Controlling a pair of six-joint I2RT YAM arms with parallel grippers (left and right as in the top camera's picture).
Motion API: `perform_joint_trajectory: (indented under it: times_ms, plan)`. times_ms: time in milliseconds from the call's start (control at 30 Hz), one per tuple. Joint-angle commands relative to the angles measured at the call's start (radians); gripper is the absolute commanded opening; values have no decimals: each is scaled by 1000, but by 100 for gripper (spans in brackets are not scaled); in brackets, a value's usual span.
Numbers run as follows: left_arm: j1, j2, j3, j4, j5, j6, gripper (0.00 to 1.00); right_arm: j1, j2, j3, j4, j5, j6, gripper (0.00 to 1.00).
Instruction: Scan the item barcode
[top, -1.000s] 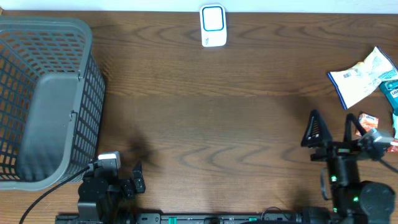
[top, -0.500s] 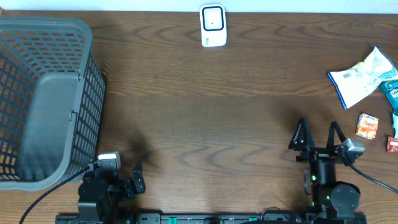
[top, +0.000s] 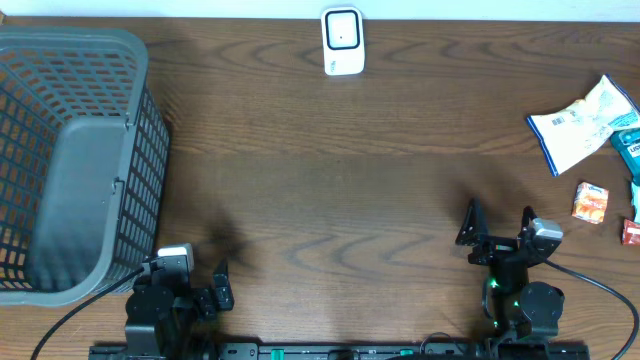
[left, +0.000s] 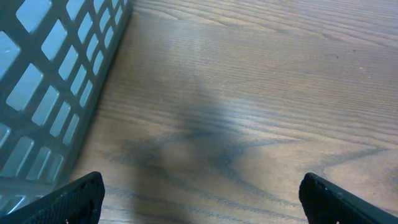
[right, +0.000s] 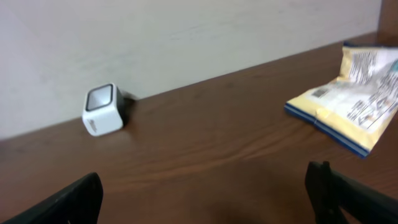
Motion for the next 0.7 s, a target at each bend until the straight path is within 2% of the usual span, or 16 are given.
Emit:
perform_joint_trajectory:
  times_ms: [0,133,667]
  plan:
    - [4,-2,-1,-3,-5,-8,100,-2,-7,-1,-5,5,-146,99]
    - [4,-2,-1,-3,-5,-8,100,-2,-7,-1,-5,5,-212,99]
    - [4,-2,-1,-3,-5,-9,100,-16,-6,-1,-3,6,-212,99]
